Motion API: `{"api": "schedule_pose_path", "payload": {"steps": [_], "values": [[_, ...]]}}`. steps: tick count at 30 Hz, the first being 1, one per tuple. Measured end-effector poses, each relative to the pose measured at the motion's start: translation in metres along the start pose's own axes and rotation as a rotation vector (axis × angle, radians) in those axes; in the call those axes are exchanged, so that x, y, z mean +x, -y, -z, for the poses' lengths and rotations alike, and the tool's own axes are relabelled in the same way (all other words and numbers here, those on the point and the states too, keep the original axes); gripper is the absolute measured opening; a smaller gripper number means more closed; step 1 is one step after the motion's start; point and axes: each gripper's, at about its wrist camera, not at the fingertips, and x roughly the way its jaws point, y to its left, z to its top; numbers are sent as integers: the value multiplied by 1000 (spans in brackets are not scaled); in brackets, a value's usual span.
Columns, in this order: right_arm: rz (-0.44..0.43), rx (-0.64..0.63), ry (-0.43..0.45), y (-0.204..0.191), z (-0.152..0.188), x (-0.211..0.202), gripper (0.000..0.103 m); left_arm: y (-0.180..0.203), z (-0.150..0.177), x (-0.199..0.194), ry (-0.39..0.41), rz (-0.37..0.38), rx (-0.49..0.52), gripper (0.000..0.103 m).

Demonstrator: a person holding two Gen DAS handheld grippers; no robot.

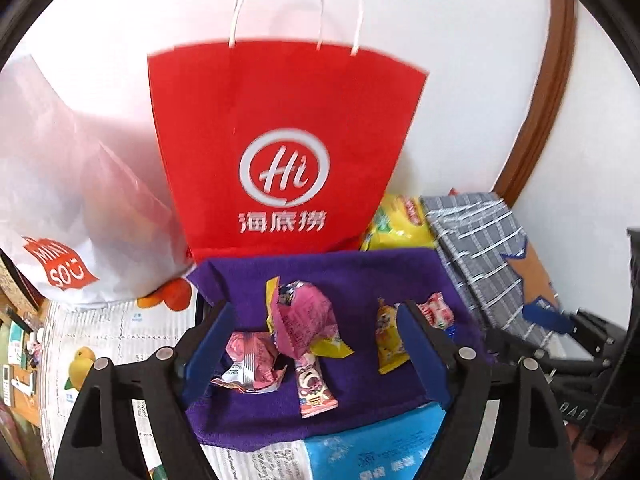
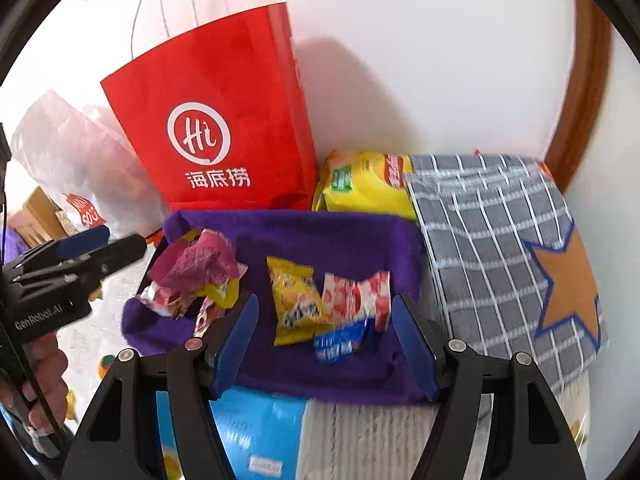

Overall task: Organize snacks
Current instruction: 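Open both tools and move them back toward the loose snacks on the sheet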

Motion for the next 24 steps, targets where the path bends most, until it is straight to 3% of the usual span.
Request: {"api": "schedule_pose_path", "payload": {"steps": [3,5,9,14,17,22,24], "values": [[82,-5,-1,0,15,-18,70,4,-2,-18,25,3,-7,83],[122,-15,-6,0,24,-27,78,10,-2,-32,41,10,-1,84],[198,-4,9,6,51,-48,79,19,5,-54,47,32,16,84],[98,29,80,17,82,-73,79,15,27,-76,49,73,-4,84],[95,51,112,21,103,-82,79,12,45,-83,49,72,-12,84],[69,66,68,25,131,-82,79,10,78,-94,35,63,2,83],[56,74,57,26,141,-82,79,11,91,-98,31,27,22,83]]}}
